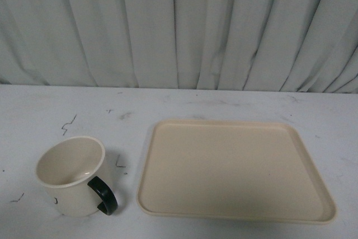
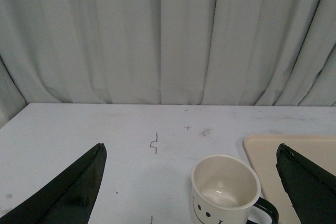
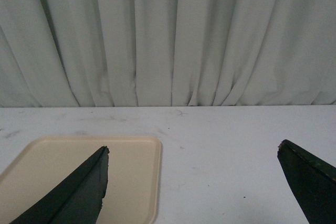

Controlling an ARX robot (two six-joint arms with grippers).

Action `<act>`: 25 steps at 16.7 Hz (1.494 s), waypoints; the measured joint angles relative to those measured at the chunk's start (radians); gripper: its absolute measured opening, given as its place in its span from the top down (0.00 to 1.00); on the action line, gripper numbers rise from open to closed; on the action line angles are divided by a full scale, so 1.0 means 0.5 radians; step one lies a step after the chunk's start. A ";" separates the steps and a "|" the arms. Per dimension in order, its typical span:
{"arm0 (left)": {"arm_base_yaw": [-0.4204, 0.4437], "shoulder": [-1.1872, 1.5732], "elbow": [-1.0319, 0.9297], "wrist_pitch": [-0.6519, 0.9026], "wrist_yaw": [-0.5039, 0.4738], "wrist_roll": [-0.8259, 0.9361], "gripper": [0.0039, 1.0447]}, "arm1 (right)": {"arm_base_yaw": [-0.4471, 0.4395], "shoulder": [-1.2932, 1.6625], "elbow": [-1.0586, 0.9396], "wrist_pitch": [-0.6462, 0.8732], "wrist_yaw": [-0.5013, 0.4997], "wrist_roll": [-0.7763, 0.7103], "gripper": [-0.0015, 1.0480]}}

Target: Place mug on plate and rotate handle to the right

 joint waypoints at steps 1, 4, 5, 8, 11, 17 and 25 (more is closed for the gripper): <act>0.000 0.000 0.000 0.000 0.000 0.000 0.06 | 0.000 0.000 0.000 0.000 0.000 0.000 0.06; 0.000 0.000 0.000 0.000 0.000 0.000 0.06 | 0.000 0.000 0.000 0.000 -0.001 0.000 0.06; 0.000 0.000 0.000 0.000 0.000 0.000 0.06 | 0.000 0.000 0.000 0.000 -0.001 0.000 0.06; 0.000 0.000 0.000 0.000 0.000 0.000 0.06 | 0.000 0.000 0.000 0.000 0.000 0.000 0.06; 0.000 0.000 0.000 0.000 0.000 0.000 0.06 | 0.000 0.000 0.000 0.000 -0.001 0.000 0.06; -0.298 0.785 0.357 0.476 -0.055 0.122 0.06 | 0.000 0.000 0.000 0.000 -0.001 0.000 0.06; -0.110 2.744 1.335 -0.141 0.402 0.396 0.06 | 0.000 0.000 0.000 -0.001 0.000 0.000 0.06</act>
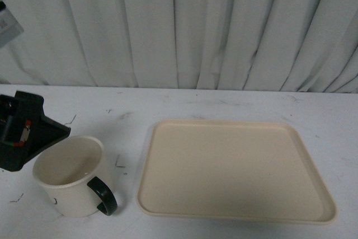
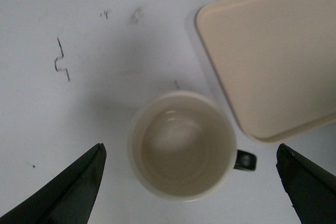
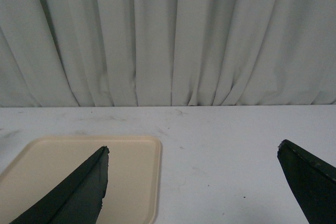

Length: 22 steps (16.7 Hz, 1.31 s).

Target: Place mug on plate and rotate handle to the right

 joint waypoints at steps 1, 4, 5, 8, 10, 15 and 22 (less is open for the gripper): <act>0.039 0.068 0.013 -0.011 0.000 0.024 0.06 | 0.000 0.000 0.000 0.001 0.000 0.000 0.06; 0.081 0.127 0.031 0.008 -0.004 0.041 0.06 | 0.000 0.000 0.000 0.000 0.000 0.000 0.06; 0.089 0.137 0.034 0.012 -0.005 0.041 0.06 | 0.000 0.000 0.000 0.000 -0.001 0.000 0.06; 0.191 0.255 0.058 0.037 0.009 0.084 0.06 | 0.000 0.000 0.000 0.000 0.000 0.000 0.06; 0.235 0.336 0.055 0.063 0.011 0.098 0.06 | 0.000 0.000 0.000 0.001 0.000 0.000 0.06; 0.208 0.452 0.022 0.191 0.016 0.117 0.06 | 0.000 0.000 0.000 0.000 0.000 0.000 0.06; 0.124 0.791 0.101 0.397 -0.089 -0.020 0.10 | 0.000 0.000 0.000 0.000 -0.001 0.000 0.06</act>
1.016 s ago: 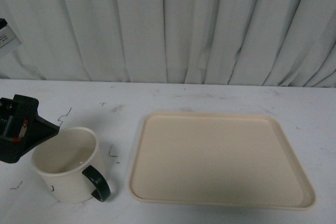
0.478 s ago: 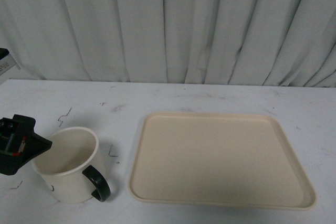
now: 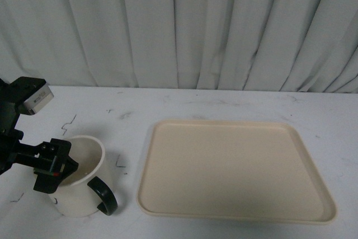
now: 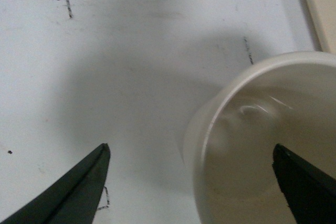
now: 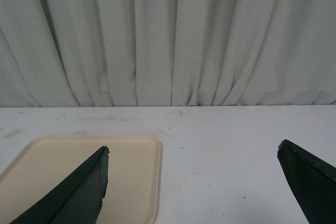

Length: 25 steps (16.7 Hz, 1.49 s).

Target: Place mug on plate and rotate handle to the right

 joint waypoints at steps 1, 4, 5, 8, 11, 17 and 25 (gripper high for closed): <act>0.009 0.024 0.031 -0.018 0.002 -0.009 0.21 | 0.000 0.000 0.000 0.001 0.001 0.000 0.06; 0.032 0.045 0.086 -0.024 0.002 -0.037 0.50 | 0.000 0.000 0.000 0.000 0.001 0.000 0.06; 0.036 0.045 0.087 -0.025 0.003 -0.050 0.61 | 0.000 0.000 0.000 0.001 0.000 0.000 0.06; 0.016 0.044 0.087 -0.018 0.002 -0.098 0.94 | 0.000 0.000 0.000 0.001 0.000 0.000 0.06; -0.031 -0.043 0.072 -0.055 -0.031 -0.115 0.97 | 0.000 0.000 0.000 0.000 0.001 0.000 0.06; -0.241 -0.493 0.221 -0.321 -0.159 -0.101 0.97 | 0.000 0.000 0.000 0.001 0.001 0.000 0.06; -0.879 0.176 0.684 -0.099 -0.371 -0.255 0.97 | 0.000 0.000 0.000 0.001 0.001 0.000 0.06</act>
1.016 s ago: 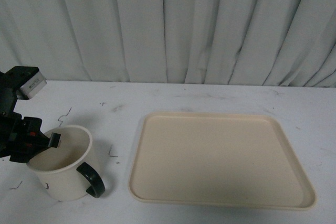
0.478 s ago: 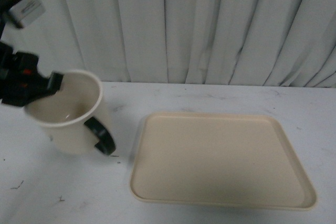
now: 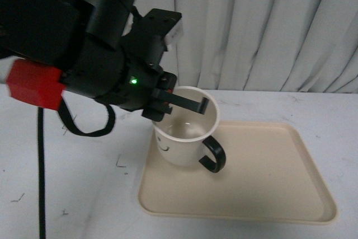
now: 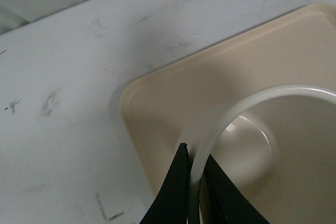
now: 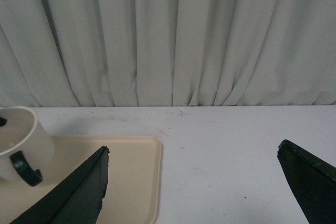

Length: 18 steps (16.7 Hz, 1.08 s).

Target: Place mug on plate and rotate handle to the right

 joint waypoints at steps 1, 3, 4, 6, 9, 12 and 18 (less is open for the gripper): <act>-0.031 0.079 0.061 0.010 -0.002 -0.021 0.97 | 0.000 0.000 0.000 0.000 -0.001 0.000 0.06; -0.068 0.199 0.102 0.017 -0.002 -0.061 0.97 | 0.000 0.000 0.000 -0.001 0.000 0.000 0.06; -0.077 0.239 0.119 0.008 -0.001 -0.073 0.97 | 0.000 0.000 0.000 0.000 -0.001 0.000 0.06; -0.089 0.327 0.210 0.005 -0.015 -0.124 0.97 | 0.000 0.000 0.000 -0.001 -0.001 0.000 0.06; -0.192 0.420 0.278 -0.023 -0.050 -0.161 0.97 | 0.000 0.000 0.000 0.000 0.000 0.000 0.06; -0.332 0.436 0.302 -0.059 -0.094 -0.159 0.97 | 0.000 0.000 0.000 -0.001 0.000 0.000 0.06; -0.414 0.404 0.320 -0.099 -0.158 -0.077 0.45 | 0.000 0.000 0.000 0.000 0.000 0.000 0.06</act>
